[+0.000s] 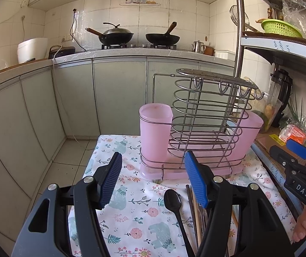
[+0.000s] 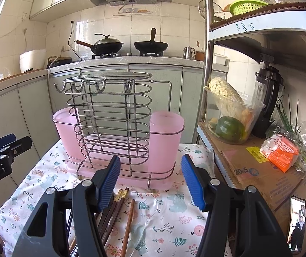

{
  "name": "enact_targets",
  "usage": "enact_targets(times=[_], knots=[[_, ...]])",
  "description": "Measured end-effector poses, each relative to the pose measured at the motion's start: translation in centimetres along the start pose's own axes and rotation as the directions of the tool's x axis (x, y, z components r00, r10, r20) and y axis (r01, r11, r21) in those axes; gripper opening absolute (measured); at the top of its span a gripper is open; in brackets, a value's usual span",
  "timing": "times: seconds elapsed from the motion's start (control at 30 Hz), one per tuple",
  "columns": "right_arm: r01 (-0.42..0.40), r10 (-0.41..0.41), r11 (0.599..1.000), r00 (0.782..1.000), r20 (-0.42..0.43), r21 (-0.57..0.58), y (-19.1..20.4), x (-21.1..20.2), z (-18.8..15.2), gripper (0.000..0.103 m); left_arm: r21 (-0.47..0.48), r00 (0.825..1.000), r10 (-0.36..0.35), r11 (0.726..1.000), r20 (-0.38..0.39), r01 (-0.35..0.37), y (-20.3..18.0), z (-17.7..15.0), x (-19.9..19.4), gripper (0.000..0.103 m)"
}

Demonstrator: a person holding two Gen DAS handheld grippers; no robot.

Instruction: Organize utensils

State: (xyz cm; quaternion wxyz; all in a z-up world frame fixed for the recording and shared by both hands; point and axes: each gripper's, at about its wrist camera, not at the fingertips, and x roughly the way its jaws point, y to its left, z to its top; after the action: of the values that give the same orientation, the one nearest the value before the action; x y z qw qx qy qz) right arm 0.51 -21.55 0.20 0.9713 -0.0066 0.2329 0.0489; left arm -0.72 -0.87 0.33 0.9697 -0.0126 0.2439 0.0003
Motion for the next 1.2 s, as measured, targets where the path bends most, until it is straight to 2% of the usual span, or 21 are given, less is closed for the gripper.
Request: enact_targets(times=[0.63,1.2], knots=[[-0.003,0.003,1.000,1.000,0.005,-0.005,0.19,-0.30,0.27,0.059,-0.012,1.000,-0.009,1.000,-0.004,0.009,-0.23,0.99,-0.45,0.061],[-0.002,0.003,1.000,1.000,0.013,-0.002,0.12,-0.38,0.31,0.059,-0.016,1.000,-0.014,1.000,-0.020,0.014,0.39,0.17,0.28,0.061]])
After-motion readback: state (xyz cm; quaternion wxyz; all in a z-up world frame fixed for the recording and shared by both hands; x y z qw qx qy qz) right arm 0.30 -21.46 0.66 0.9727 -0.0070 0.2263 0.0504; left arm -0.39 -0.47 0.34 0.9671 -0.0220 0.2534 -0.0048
